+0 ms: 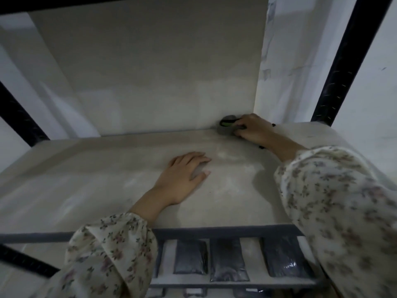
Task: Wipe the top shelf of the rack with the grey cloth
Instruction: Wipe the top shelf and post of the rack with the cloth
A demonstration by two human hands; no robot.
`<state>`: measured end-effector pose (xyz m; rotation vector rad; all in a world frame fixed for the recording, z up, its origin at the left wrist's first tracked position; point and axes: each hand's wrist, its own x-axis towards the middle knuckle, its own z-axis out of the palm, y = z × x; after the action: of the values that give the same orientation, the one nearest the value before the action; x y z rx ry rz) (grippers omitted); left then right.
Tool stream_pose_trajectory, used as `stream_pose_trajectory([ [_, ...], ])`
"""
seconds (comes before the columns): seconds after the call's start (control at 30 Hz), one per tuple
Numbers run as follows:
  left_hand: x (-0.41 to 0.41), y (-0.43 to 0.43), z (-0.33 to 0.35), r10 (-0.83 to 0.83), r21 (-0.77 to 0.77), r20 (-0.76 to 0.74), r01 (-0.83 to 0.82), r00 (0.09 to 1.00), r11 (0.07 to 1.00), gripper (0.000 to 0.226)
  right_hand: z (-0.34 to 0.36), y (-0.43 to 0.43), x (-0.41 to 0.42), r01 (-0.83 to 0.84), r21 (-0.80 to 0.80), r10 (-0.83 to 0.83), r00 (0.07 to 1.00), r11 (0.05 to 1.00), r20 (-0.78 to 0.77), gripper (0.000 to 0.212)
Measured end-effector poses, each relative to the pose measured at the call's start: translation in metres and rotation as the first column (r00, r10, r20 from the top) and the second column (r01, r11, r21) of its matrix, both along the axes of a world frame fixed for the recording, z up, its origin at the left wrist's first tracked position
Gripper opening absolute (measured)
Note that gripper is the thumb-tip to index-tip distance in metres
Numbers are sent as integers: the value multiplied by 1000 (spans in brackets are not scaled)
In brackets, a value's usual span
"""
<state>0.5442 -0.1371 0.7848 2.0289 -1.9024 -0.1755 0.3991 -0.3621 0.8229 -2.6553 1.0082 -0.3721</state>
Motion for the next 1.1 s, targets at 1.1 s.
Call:
stream_pose_trajectory([
  [1.1,-7,34,6,-32,4,98,32,995,999,56,35,147,-84,-280,159,193,888,947,416,16],
])
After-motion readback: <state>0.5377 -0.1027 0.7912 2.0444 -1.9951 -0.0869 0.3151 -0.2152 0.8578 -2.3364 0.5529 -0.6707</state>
